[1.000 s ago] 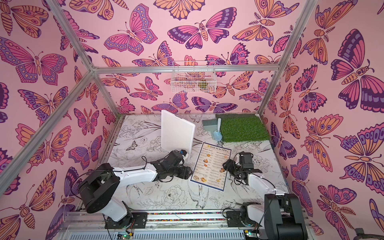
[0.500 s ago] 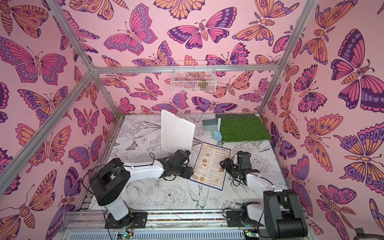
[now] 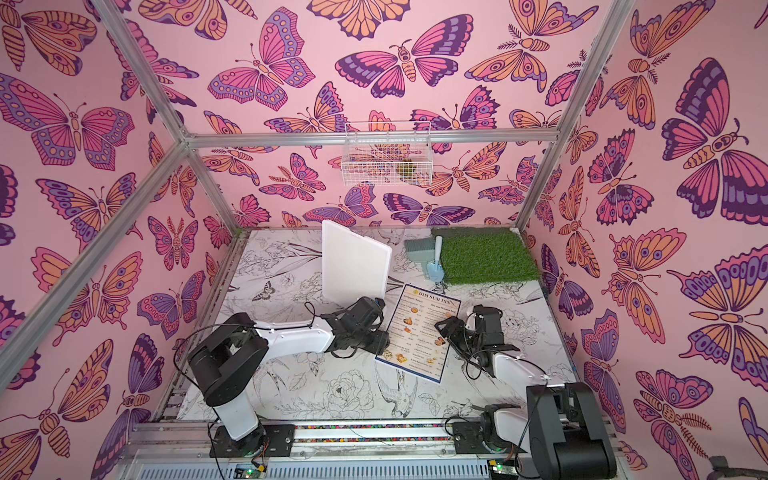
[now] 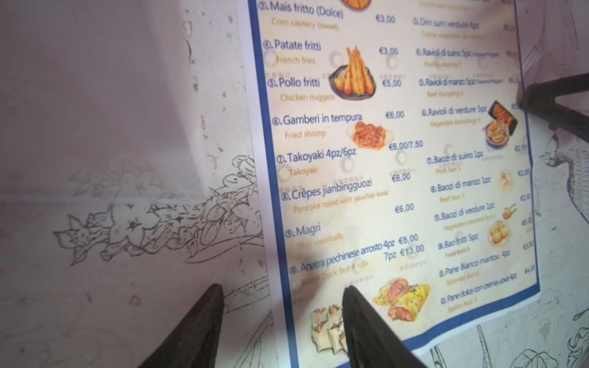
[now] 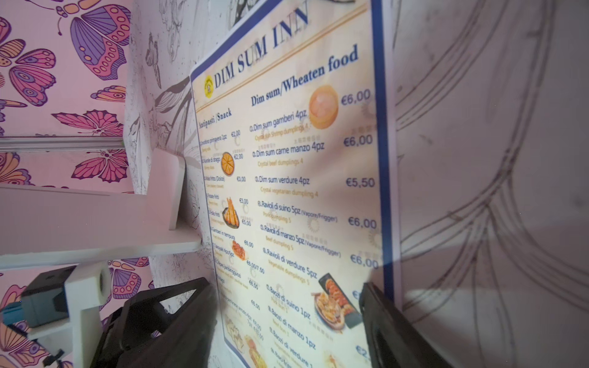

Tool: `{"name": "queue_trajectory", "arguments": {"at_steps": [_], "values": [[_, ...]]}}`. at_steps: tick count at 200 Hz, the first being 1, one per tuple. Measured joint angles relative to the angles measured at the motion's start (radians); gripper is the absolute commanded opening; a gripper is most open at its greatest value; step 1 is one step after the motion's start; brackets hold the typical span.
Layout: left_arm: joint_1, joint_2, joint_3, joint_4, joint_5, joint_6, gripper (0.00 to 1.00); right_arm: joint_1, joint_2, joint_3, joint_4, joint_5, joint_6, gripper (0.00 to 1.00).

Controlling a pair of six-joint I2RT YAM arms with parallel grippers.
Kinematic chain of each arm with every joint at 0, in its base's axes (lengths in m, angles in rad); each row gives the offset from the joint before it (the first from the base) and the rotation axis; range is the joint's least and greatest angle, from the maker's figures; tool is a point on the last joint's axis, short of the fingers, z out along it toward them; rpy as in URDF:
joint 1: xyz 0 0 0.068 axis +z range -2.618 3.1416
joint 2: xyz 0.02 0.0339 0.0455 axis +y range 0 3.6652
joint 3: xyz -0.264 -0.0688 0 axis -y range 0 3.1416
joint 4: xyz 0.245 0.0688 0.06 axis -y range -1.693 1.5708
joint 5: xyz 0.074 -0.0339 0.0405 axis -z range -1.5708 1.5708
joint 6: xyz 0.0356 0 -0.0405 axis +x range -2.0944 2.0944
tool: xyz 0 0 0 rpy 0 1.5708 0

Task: Insert the menus into the narrow rack
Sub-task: Pick up the menu from the center of the board.

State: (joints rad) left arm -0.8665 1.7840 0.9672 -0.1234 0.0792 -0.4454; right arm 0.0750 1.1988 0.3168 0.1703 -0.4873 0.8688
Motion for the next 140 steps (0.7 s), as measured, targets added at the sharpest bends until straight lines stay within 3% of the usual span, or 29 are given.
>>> {"name": "queue_trajectory", "arguments": {"at_steps": [54,140], "values": [[-0.001,0.0,0.002,0.0,0.027,-0.001,0.68,0.005,0.0,0.0,-0.043,0.047,-0.001,0.73],[-0.003,0.03,0.005,0.065,0.324,-0.013,0.68,0.02,0.032,0.0,0.019,0.084,0.022,0.73]]}}
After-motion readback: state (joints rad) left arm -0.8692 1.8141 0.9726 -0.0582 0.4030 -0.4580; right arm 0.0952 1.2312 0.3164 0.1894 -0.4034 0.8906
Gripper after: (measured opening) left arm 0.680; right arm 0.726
